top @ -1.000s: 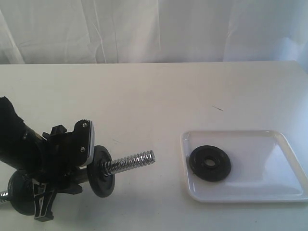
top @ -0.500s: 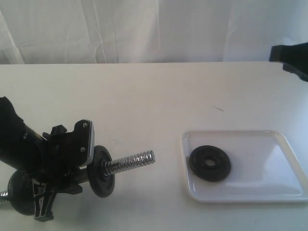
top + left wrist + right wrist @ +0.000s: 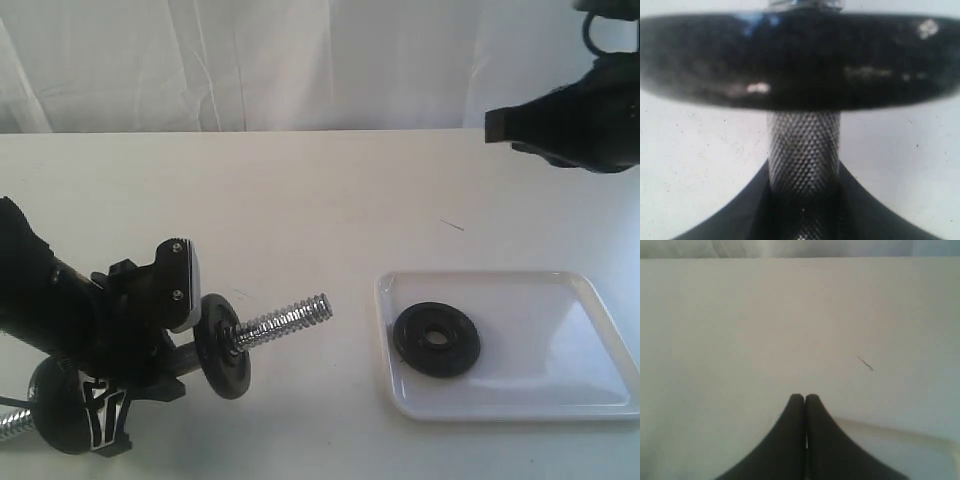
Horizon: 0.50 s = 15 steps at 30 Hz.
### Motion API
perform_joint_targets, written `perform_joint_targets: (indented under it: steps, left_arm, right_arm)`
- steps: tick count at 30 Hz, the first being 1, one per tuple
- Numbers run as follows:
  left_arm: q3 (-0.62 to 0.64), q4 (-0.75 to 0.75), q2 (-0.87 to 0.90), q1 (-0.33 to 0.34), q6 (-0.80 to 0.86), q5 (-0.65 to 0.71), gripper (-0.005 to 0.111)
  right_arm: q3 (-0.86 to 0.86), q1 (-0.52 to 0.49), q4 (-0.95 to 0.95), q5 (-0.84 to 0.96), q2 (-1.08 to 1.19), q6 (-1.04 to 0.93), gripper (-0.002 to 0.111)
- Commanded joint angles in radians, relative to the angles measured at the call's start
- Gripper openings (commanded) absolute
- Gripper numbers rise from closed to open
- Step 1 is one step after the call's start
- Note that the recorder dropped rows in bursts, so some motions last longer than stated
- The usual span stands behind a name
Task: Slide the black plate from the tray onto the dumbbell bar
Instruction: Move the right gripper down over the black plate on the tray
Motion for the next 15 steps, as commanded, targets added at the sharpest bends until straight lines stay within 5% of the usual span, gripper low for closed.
perform_joint_targets:
  steps: [1,9,15]
  left_arm:
    - [-0.021,-0.087,-0.044,-0.004,-0.004,-0.022,0.0]
    - [-0.021,-0.087,-0.044,-0.004,-0.004,-0.022,0.0]
    - [-0.021,-0.087,-0.044,-0.004,-0.004,-0.022,0.0]
  right_arm:
    - [-0.038,0.122,-0.041,0.055,0.024,-0.122,0.0]
    - [-0.193,0.189,-0.197,0.345,0.335,0.025,0.003]
    - [-0.22,0.214,-0.208,0.376,0.435,0.049,0.049]
